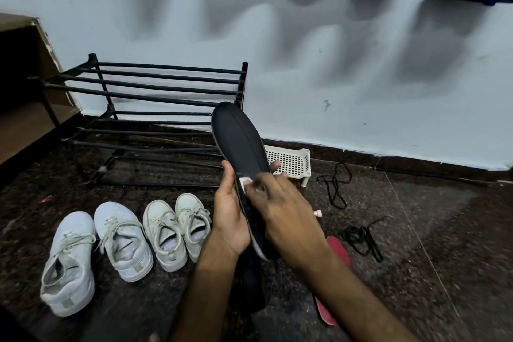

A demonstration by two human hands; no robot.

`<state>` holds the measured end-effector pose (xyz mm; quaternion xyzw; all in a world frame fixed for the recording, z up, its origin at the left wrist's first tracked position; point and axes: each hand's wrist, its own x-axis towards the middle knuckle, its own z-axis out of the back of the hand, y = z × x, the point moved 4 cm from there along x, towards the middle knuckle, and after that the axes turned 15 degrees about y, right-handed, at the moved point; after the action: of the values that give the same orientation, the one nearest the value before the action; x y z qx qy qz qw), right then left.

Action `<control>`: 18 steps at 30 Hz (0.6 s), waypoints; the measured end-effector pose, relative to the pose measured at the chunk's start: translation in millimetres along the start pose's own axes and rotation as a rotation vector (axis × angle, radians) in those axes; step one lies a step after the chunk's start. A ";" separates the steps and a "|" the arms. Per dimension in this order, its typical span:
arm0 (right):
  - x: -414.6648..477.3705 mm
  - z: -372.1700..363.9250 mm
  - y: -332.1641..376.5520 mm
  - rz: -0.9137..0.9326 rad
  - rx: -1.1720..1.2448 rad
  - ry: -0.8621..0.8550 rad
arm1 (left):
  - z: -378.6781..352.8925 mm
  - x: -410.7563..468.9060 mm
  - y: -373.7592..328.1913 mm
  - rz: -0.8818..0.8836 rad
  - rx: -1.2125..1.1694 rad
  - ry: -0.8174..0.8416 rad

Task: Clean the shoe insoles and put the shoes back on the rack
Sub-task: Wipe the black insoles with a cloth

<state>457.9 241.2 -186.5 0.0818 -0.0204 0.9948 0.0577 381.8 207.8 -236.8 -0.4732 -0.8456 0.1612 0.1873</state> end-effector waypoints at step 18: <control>12.8 13.0 -16.0 -0.113 -0.109 -0.106 | -12.2 -5.5 -1.6 0.036 0.015 -0.031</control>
<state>449.3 257.9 -171.1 0.1319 -0.0729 0.9817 0.1167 389.0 203.4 -226.3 -0.4845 -0.8384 0.1784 0.1749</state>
